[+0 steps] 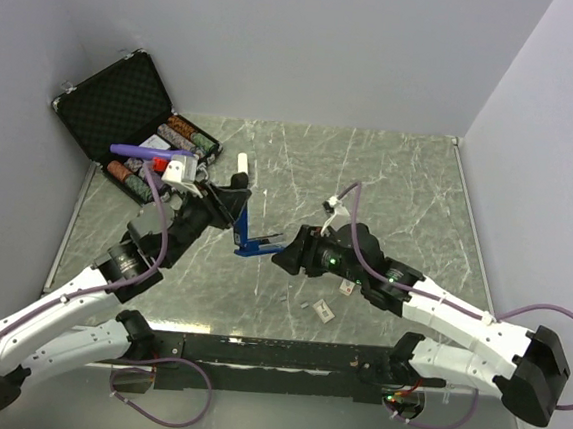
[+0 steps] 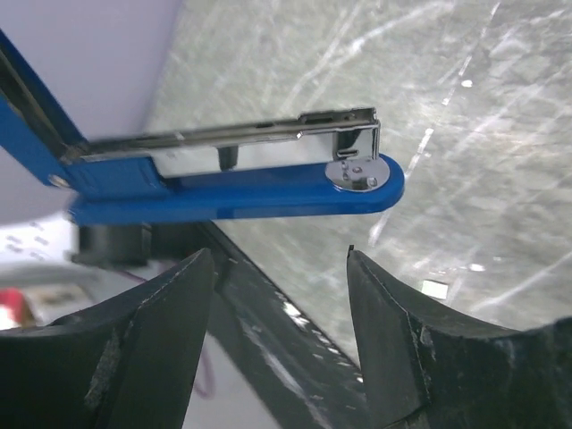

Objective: Unload the staples from the stapler

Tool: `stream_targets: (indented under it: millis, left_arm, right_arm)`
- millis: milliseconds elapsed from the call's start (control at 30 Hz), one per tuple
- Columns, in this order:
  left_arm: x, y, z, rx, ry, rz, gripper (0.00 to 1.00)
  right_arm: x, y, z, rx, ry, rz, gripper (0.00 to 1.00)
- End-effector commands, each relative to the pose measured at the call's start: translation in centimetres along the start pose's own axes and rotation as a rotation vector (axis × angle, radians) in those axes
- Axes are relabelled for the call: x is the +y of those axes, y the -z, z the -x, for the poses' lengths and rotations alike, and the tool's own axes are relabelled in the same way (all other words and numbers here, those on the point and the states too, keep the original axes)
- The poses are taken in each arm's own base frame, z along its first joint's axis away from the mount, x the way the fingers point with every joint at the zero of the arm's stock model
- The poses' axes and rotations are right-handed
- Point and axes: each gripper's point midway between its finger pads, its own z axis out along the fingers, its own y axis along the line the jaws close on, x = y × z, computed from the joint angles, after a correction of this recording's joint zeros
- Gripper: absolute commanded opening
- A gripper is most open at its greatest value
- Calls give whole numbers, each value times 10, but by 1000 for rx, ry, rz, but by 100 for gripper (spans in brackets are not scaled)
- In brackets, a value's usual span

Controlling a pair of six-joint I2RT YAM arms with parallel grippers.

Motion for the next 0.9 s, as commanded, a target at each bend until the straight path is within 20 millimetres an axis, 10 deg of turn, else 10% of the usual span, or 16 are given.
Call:
stream_targets:
  millis: [0,867]
  left_arm:
    - [-29,9,47,-145,53,-108,1]
    - [-41,20,68,-235,85,-179,1]
  right_arm:
    - [27,14,37,-141,-169,58,68]
    - [33,0,51,-195,-462,72,59]
